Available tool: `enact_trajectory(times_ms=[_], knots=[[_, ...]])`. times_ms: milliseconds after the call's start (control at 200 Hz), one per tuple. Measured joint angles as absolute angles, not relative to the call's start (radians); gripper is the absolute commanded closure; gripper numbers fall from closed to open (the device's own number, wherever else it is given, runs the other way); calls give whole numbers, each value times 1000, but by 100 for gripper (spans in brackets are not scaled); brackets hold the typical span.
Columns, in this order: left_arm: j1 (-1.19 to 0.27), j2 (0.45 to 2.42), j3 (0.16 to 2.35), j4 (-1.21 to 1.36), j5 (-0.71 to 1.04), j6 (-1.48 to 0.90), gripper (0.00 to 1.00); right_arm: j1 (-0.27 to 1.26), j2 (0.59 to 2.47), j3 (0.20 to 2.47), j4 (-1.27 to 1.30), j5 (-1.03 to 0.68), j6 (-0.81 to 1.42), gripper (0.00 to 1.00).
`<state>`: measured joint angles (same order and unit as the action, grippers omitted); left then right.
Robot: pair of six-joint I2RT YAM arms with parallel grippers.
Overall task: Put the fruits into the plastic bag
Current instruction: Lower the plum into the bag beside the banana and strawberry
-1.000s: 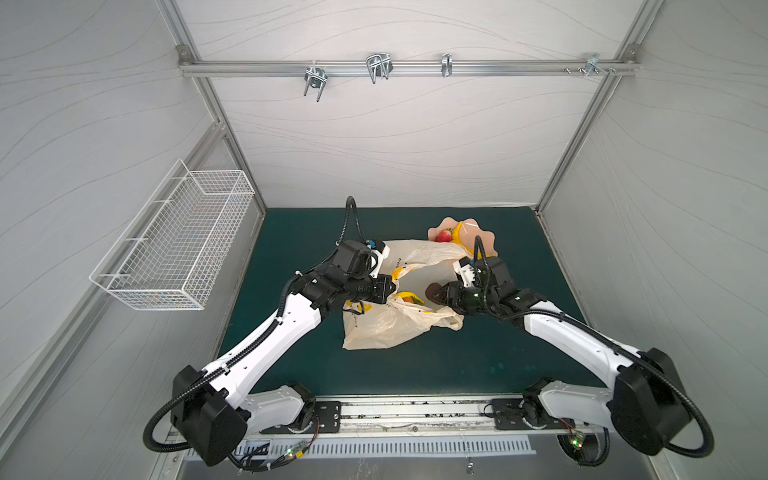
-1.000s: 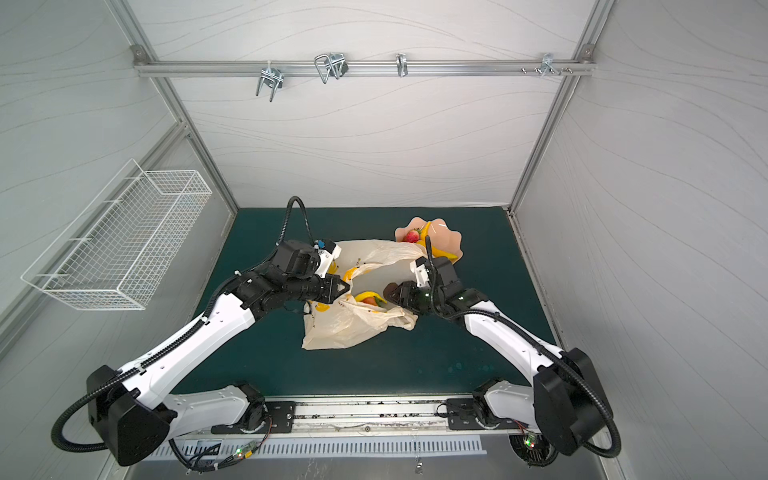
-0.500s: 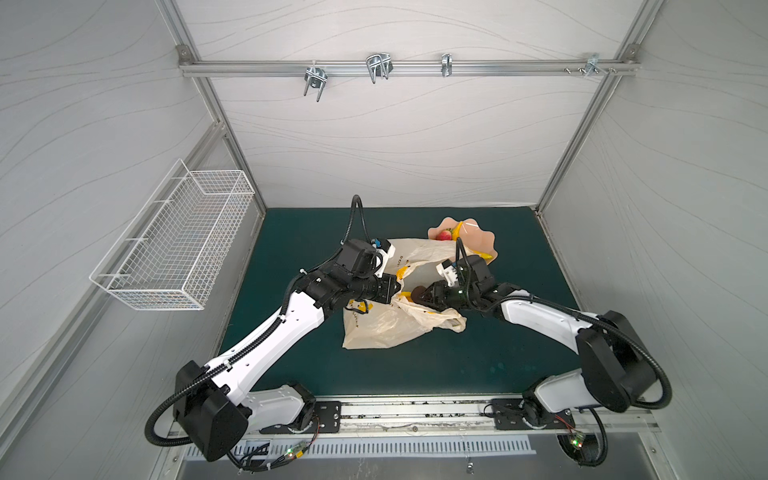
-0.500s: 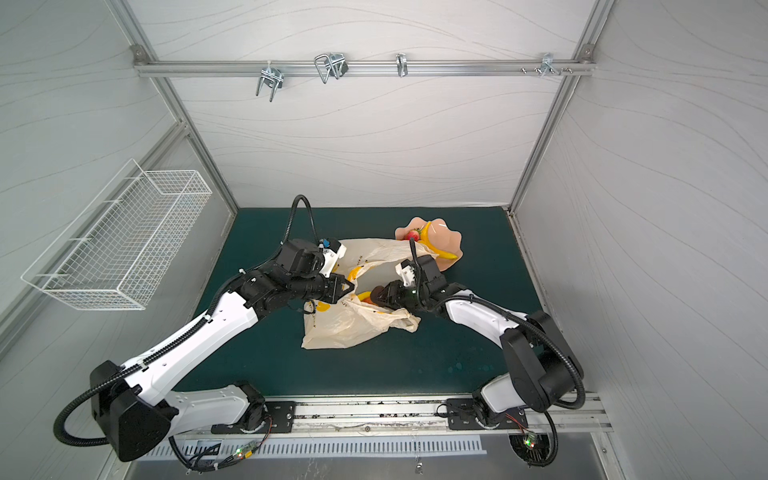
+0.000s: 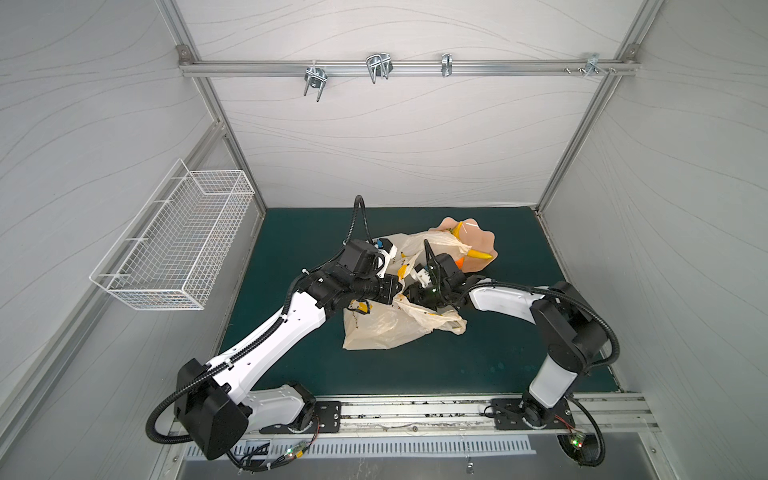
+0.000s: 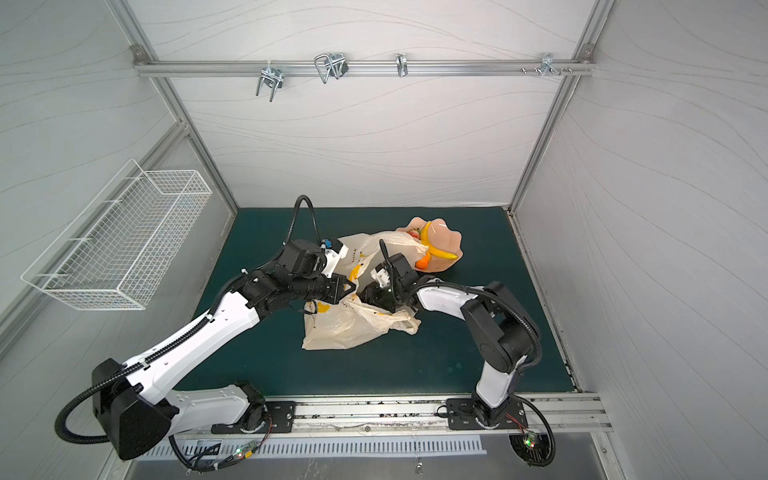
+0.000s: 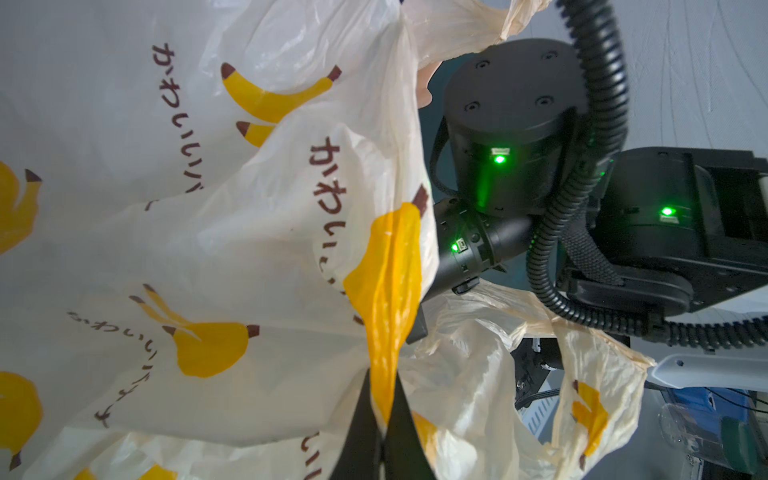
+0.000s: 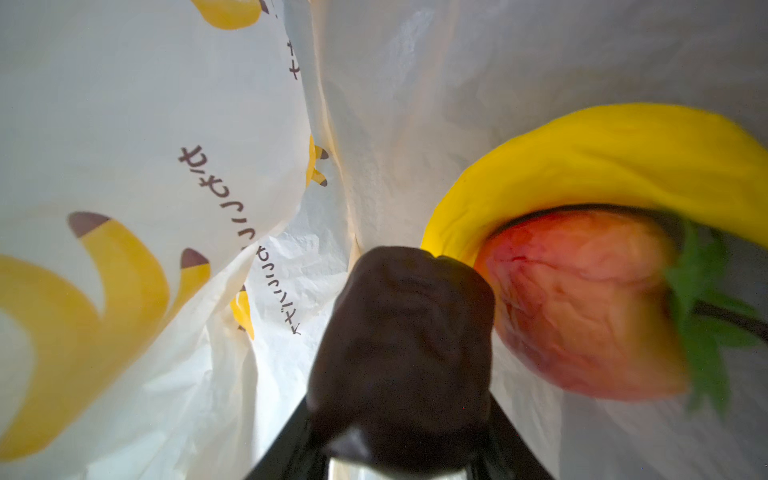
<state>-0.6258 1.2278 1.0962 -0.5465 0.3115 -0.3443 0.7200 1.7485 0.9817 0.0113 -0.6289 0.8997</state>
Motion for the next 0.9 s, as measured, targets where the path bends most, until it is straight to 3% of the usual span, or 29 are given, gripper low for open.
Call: enact_trajectory(times_ms=[85, 565, 900], knots=[[-629, 1228, 1096, -543, 308, -344, 100, 722, 1772, 1008, -1, -642, 899, 48], [-633, 1216, 1095, -540, 281, -353, 100, 726, 1798, 1064, -129, -695, 841, 5], [-633, 1193, 1074, -540, 250, -361, 100, 721, 1701, 1049, -184, -684, 791, 1]])
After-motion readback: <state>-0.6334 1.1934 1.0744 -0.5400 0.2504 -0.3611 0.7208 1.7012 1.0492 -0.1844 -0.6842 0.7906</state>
